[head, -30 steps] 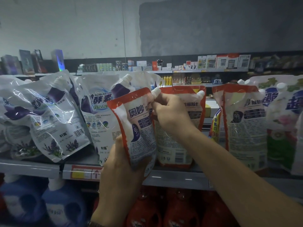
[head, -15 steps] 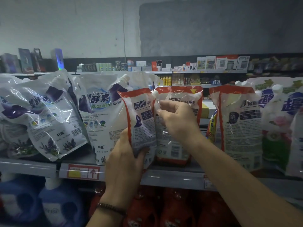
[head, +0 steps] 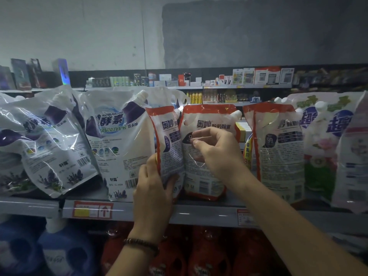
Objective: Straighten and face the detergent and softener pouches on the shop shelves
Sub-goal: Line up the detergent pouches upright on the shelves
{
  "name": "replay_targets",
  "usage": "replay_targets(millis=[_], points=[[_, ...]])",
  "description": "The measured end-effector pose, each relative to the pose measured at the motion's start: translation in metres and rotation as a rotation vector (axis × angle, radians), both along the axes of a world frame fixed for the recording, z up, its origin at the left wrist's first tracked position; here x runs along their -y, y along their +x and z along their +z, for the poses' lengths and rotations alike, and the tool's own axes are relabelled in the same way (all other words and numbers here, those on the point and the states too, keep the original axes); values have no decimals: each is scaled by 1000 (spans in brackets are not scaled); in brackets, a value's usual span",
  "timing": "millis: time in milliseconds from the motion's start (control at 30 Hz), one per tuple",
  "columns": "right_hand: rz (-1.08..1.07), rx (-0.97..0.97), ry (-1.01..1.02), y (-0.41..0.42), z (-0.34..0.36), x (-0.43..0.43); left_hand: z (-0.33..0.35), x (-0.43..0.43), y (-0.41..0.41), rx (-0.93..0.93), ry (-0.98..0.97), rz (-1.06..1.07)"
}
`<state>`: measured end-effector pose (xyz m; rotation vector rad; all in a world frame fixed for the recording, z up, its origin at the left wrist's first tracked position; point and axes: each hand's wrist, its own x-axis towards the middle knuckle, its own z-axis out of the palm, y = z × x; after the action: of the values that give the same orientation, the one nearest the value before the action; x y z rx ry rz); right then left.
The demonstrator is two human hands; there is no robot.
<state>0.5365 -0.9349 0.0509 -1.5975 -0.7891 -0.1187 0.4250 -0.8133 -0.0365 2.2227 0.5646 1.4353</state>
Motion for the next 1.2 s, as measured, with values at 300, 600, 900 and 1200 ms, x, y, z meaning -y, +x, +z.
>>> replay_targets(millis=[300,600,900,1200], points=[[6,-18,31,-10,-2,21,0,-2,-7,34,8,-23],[-177,35,28,-1,-8,43,1,13,-13,99,20,89],[-371,113,-122,-4,-19,57,-7,62,-10,222,116,-166],[-435,181,-495,-16,-18,64,0,78,1,37,-141,-400]])
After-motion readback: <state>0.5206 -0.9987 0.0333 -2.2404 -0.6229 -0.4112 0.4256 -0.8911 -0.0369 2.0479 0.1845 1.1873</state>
